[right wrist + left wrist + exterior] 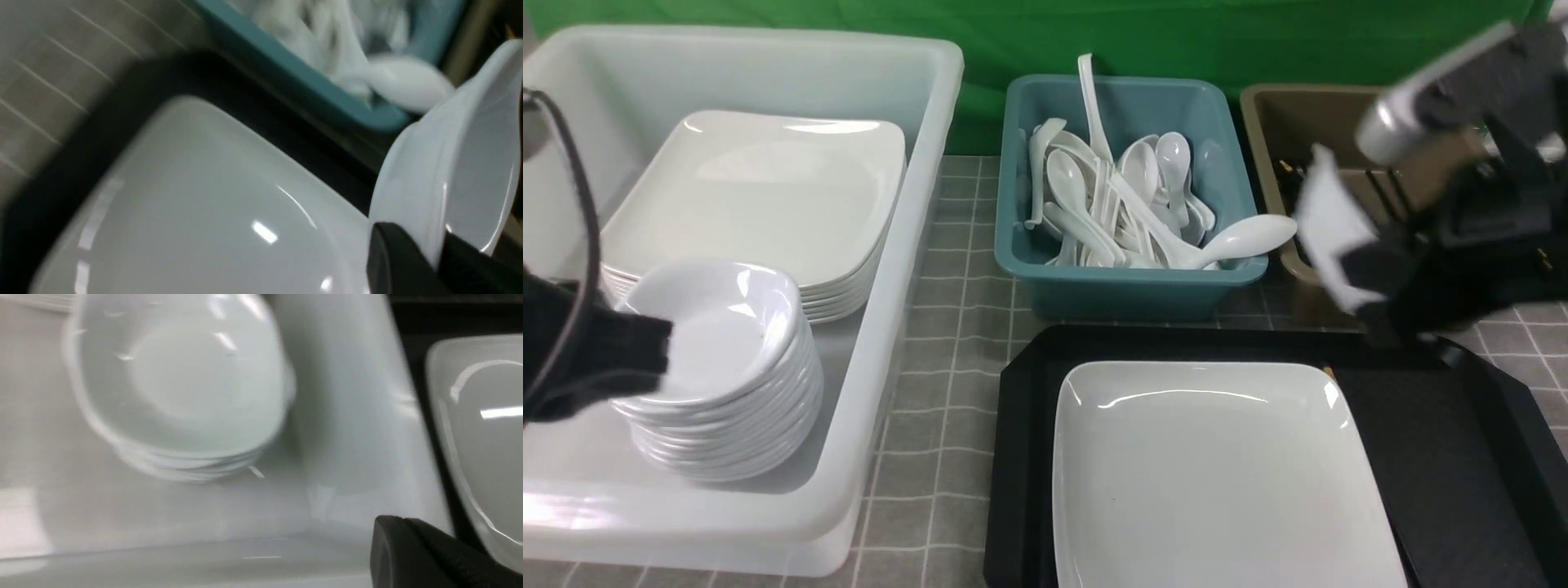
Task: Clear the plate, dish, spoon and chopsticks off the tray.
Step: Use the right arm to put the small plate into the large storage box on the left
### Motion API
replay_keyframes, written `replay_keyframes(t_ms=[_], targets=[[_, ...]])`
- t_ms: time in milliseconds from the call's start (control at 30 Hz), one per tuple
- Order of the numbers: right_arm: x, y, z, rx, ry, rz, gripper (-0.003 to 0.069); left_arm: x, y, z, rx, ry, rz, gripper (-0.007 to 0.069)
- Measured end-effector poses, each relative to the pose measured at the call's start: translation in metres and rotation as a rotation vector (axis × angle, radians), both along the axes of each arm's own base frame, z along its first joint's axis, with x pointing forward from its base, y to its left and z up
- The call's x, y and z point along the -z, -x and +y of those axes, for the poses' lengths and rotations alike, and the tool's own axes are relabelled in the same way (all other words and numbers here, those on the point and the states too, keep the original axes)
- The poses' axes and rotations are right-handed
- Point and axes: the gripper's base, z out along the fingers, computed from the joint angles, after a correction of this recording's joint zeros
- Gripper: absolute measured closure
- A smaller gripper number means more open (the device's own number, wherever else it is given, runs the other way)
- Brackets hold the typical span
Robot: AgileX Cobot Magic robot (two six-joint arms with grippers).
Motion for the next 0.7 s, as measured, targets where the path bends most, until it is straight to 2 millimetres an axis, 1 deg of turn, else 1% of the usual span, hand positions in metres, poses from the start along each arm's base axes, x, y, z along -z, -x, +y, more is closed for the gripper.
replay_keyframes(t_ms=[33,67,100,133,167,200,233,267,333,367,467,533,600,633,700], targets=[[-0.011,0.005,0.023,-0.098,-0.032,-0.016,0.059,0.0,-0.001,0.006,-0.049,-0.025,-0.005,0.0622],[-0.011,0.005,0.023,-0.098,-0.032,-0.016,0.059,0.0,-0.001,0.008,-0.058,-0.03,-0.006,0.0622],[-0.018,0.009,0.051,-0.21,-0.045,-0.031,0.059,0.0,-0.003,0.018,-0.127,-0.059,-0.009,0.0622],[-0.019,0.011,0.082,-0.297,-0.047,-0.027,0.059,0.0,-0.003,0.025,-0.176,-0.065,-0.009,0.0622],[-0.02,0.013,0.1,-0.346,-0.052,-0.025,0.059,0.0,-0.003,0.031,-0.214,-0.072,-0.009,0.0622],[-0.024,0.013,0.124,-0.395,-0.061,-0.032,0.059,0.0,-0.003,0.039,-0.263,-0.077,-0.005,0.0622],[-0.021,0.013,0.127,-0.401,-0.054,-0.023,0.059,0.0,-0.003,0.041,-0.272,-0.079,-0.004,0.0622],[-0.021,0.012,0.149,-0.439,-0.056,-0.023,0.059,0.0,-0.002,0.048,-0.315,-0.082,0.002,0.0622],[-0.02,0.008,0.178,-0.483,-0.058,-0.026,0.059,0.001,0.001,0.062,-0.395,-0.076,0.021,0.0622],[-0.019,0.005,0.199,-0.512,-0.059,-0.034,0.059,0.002,0.005,0.068,-0.427,-0.057,0.034,0.0622],[-0.01,-0.001,0.237,-0.568,-0.044,-0.058,0.059,-0.002,0.01,0.069,-0.406,0.026,0.002,0.0622],[-0.003,-0.004,0.253,-0.586,-0.042,-0.065,0.059,-0.007,0.013,0.064,-0.365,0.074,-0.052,0.0622],[0.01,-0.011,0.275,-0.605,-0.034,-0.068,0.059,-0.013,0.019,0.058,-0.318,0.104,-0.096,0.0622],[0.011,-0.013,0.28,-0.607,-0.038,-0.074,0.059,-0.014,0.02,0.057,-0.308,0.106,-0.101,0.0622],[0.023,-0.019,0.29,-0.61,-0.029,-0.068,0.059,-0.015,0.025,0.054,-0.291,0.104,-0.106,0.0622]])
